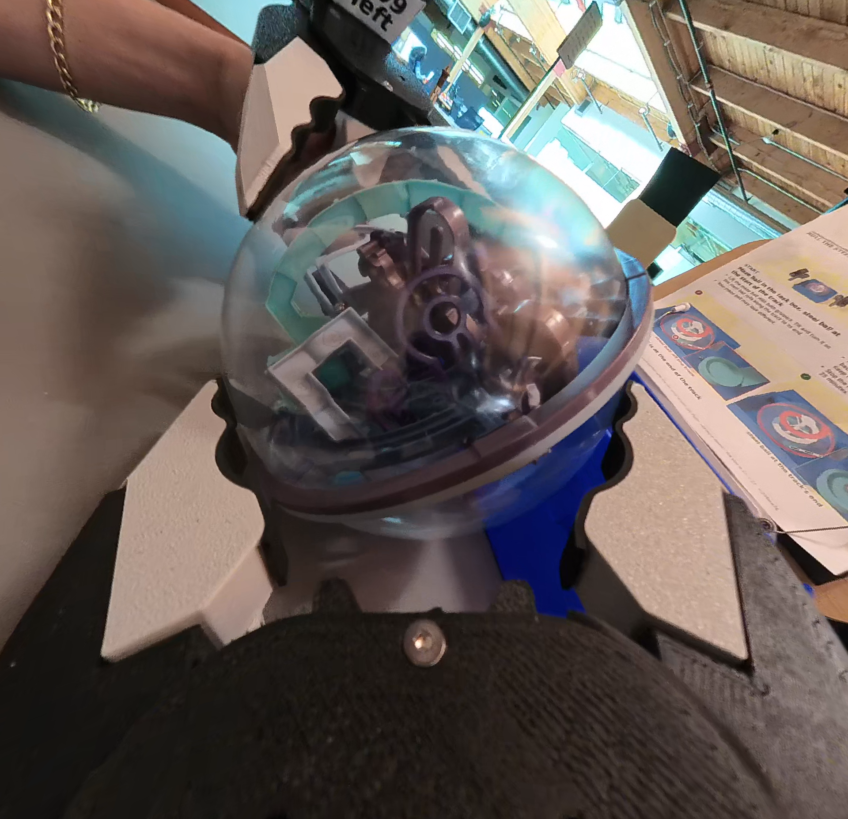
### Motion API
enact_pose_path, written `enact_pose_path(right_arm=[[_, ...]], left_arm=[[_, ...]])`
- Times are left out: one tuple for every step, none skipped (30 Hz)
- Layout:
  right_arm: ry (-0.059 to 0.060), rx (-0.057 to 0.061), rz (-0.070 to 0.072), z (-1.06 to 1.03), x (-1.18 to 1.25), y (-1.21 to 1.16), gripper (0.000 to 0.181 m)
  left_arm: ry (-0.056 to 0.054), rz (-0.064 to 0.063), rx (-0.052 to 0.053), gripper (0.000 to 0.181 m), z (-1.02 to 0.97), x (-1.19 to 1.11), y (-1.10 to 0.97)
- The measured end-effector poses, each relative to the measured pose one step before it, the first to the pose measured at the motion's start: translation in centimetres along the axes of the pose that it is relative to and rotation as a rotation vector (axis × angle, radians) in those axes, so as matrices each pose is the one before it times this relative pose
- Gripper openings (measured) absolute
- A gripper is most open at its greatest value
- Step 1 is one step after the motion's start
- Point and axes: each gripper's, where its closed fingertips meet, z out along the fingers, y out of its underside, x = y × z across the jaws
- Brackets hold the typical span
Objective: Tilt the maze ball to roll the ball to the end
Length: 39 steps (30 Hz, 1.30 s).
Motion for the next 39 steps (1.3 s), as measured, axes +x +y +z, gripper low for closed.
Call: enact_pose_path(right_arm=[[0.0019, -0.0077, -0.0049, 0.021, 0.017, 0.1, 0.157], [0.0012, -0.0054, -0.0015, 0.005, 0.019, 0.086, 0.157], [0.0008, -0.0035, -0.0004, 0.01, 0.021, 0.061, 0.157], [0.0007, -0.0014, 0.0005, -0.008, 0.013, 0.026, 0.157], [0.0001, 0.0002, 0.0024, -0.003, 0.022, 0.0, 0.156], [-0.0006, 0.0018, 0.0043, -0.011, 0.021, -0.026, 0.154], [-0.0014, 0.0043, 0.0044, -0.043, 0.021, -0.056, 0.155], [-0.0016, 0.0046, 0.0052, -0.041, 0.013, -0.062, 0.153], [-0.0008, 0.0025, 0.006, -0.04, 0.027, -0.016, 0.152], [-0.0003, 0.0009, 0.0051, -0.012, 0.035, -0.005, 0.152], [-0.0003, 0.0007, 0.0029, -0.004, 0.029, 0.006, 0.151], [-0.0002, 0.0007, 0.0013, 0.009, 0.01, -0.007, 0.151], [-0.0001, 0.0, 0.0006, 0.001, 0.009, -0.003, 0.151], [-0.0001, -0.0008, 0.0, -0.006, -0.002, 0.011, 0.151], [-0.0004, -0.0009, 0.0004, -0.005, 0.005, 0.01, 0.151], [-0.0009, -0.0014, 0.0014, 0.001, 0.011, 0.004, 0.151], [-0.0008, -0.0004, 0.0022, 0.005, 0.017, 0.011, 0.151], [-0.0009, 0.0006, 0.004, 0.008, 0.015, 0.019, 0.151], [-0.0009, -0.0009, 0.0063, -0.011, 0.034, 0.029, 0.15], [-0.002, -0.0005, 0.007, -0.018, 0.034, 0.014, 0.15], [-0.0027, 0.0012, 0.0069, -0.035, 0.028, -0.004, 0.15], [-0.0017, 0.0003, 0.0067, -0.03, 0.032, 0.022, 0.15], [-0.0009, -0.0017, 0.0046, -0.021, 0.024, 0.035, 0.15], [-0.0006, -0.002, 0.0005, -0.018, 0.005, 0.004, 0.15], [0.0002, -0.0018, -0.0022, -0.031, 0.0, 0.004, 0.15], [0.0008, -0.0021, -0.0027, -0.017, -0.012, 0.001, 0.15], [0.0012, -0.003, -0.0037, -0.014, -0.001, 0.012, 0.15], [0.0015, -0.0016, -0.0065, -0.016, -0.004, 0.0, 0.15], [0.0012, -0.0002, -0.0059, -0.006, -0.012, -0.02, 0.15], [0.0011, 0.0004, -0.005, 0.006, -0.014, -0.04, 0.15], [0.0009, 0.001, -0.005, 0.012, -0.023, -0.041, 0.15], [0.0006, 0.0005, -0.0037, 0.019, -0.023, -0.039, 0.149], [0.0004, -0.0002, -0.0022, 0.03, -0.009, -0.024, 0.149], [0.0002, -0.0008, -0.0013, -0.002, 0.001, -0.01, 0.149], [0.0004, -0.0001, -0.0005, -0.012, 0.017, -0.003, 0.149], [0.0003, -0.0001, 0.0014, -0.013, 0.008, 0.025, 0.149], [0.0007, 0.0001, 0.0011, -0.005, 0.025, 0.041, 0.149], [0.0012, -0.0009, 0.0001, -0.006, 0.03, 0.048, 0.149], [0.0013, -0.0021, -0.001, 0.01, 0.019, 0.045, 0.149]], left_arm=[[0.0002, -0.0042, 0.0023, 0.146, -0.004, -0.031, 0.0], [-0.0001, -0.0042, 0.0014, 0.146, -0.011, -0.035, 0.012], [0.0002, -0.0043, 0.0013, 0.146, -0.008, -0.04, 0.013], [0.0002, -0.0048, 0.0011, 0.146, -0.03, -0.035, 0.019], [0.0, -0.0065, 0.0006, 0.146, -0.024, -0.054, 0.017], [0.0012, -0.0097, -0.0004, 0.146, -0.022, -0.055, 0.041], [0.0033, -0.0122, -0.0009, 0.146, -0.012, -0.036, 0.055], [0.0034, -0.0124, 0.0006, 0.146, -0.003, -0.044, 0.053], [0.0022, -0.0111, 0.0029, 0.146, 0.001, -0.044, 0.021], [0.001, -0.0078, 0.0039, 0.146, -0.001, -0.044, -0.004], [0.0009, -0.0046, 0.0031, 0.146, -0.003, -0.034, -0.006], [0.0007, -0.0026, 0.0019, 0.146, -0.007, -0.015, -0.001], [-0.0001, -0.0012, 0.0001, 0.146, -0.002, -0.006, 0.009], [-0.0003, -0.0002, -0.0012, 0.146, 0.005, 0.005, -0.006], [-0.0005, -0.0005, -0.0015, 0.146, 0.005, 0.005, 0.008], [0.0, -0.0014, -0.0001, 0.146, 0.001, 0.0, -0.009], [0.0008, -0.0022, 0.0015, 0.146, 0.006, -0.01, -0.01], [0.001, -0.004, 0.0029, 0.146, 0.005, -0.01, -0.006], [0.0002, -0.0069, 0.0034, 0.146, 0.003, -0.036, -0.013], [0.0004, -0.0088, 0.0018, 0.146, 0.019, -0.04, -0.006], [0.0009, -0.009, 0.0008, 0.146, 0.012, -0.032, 0.007], [-0.0002, -0.007, 0.0015, 0.146, 0.027, -0.036, -0.006], [-0.0005, -0.0036, 0.0018, 0.146, 0.023, -0.023, -0.008], [0.0003, -0.001, 0.0006, 0.146, 0.019, 0.006, -0.002], [0.0006, 0.0008, -0.0006, 0.146, 0.01, 0.02, 0.006], [-0.0002, 0.0024, -0.0011, 0.146, 0.006, 0.02, 0.004], [-0.0005, 0.0033, -0.0021, 0.146, 0.008, 0.014, 0.016], [-0.0001, 0.0045, -0.002, 0.146, 0.0, 0.029, 0.017], [0.0002, 0.0038, -0.0008, 0.146, -0.015, 0.003, 0.023], [0.0013, 0.0025, -0.0003, 0.146, -0.024, 0.012, 0.029], [0.0012, 0.0019, -0.0008, 0.146, -0.035, 0.0, 0.028], [0.0002, 0.001, -0.0011, 0.146, -0.042, -0.02, 0.032], [0.0005, 0.0003, -0.0005, 0.146, -0.029, -0.006, 0.022], [-0.0001, -0.0004, 0.0002, 0.146, -0.002, -0.012, 0.008], [-0.0006, -0.0013, 0.0005, 0.146, 0.007, -0.009, -0.008], [-0.0007, -0.0004, 0.0005, 0.146, 0.023, -0.008, -0.02], [-0.0009, 0.0012, 0.0007, 0.146, 0.023, 0.009, -0.023], [-0.0018, 0.0028, 0.0007, 0.146, 0.027, -0.001, -0.023], [-0.0021, 0.0034, 0.0002, 0.146, 0.011, -0.004, -0.015]])
